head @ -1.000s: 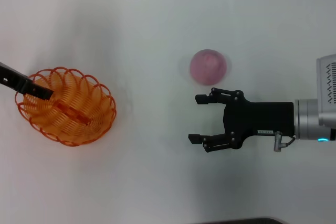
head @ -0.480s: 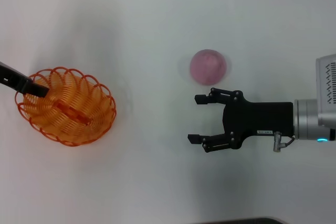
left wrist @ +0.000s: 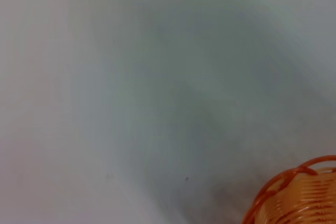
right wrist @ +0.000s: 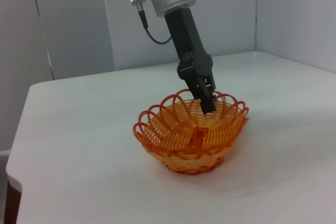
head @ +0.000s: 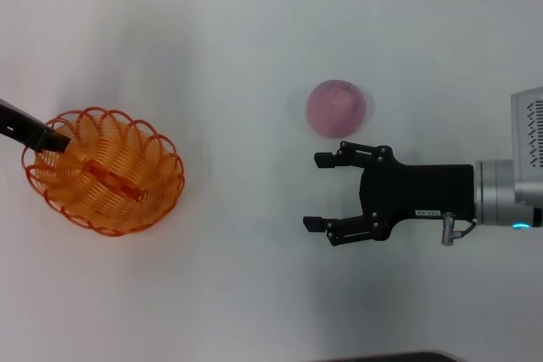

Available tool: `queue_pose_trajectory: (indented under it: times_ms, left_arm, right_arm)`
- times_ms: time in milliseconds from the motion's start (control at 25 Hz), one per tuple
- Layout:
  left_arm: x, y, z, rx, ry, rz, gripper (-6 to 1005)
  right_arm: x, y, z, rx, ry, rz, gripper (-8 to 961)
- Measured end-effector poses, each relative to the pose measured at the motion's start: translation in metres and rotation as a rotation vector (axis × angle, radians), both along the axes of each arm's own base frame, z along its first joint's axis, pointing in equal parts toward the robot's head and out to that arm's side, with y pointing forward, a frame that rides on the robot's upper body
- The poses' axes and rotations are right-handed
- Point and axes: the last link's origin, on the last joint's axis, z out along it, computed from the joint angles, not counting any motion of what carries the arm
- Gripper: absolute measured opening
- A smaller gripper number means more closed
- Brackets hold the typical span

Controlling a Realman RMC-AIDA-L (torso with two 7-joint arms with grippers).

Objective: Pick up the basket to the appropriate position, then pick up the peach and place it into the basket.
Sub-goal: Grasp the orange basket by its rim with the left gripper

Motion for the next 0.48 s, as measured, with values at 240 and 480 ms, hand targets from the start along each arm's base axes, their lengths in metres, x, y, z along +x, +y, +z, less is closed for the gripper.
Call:
queue_pose_trajectory:
  times_ms: [240, 480]
  left_arm:
    - [0.0019, 0.0002, 0.0001, 0.007, -0.006, 0.031, 148]
    - [0.0095, -0.0019, 0.0061, 0.008, -0.054, 0.141, 147]
  right_arm:
    - [-0.0003, 0.0004, 0.0004, 0.002, 0.001, 0.001, 953]
    - [-0.0006, 0.0004, 0.0005, 0.002, 0.003, 0.0, 952]
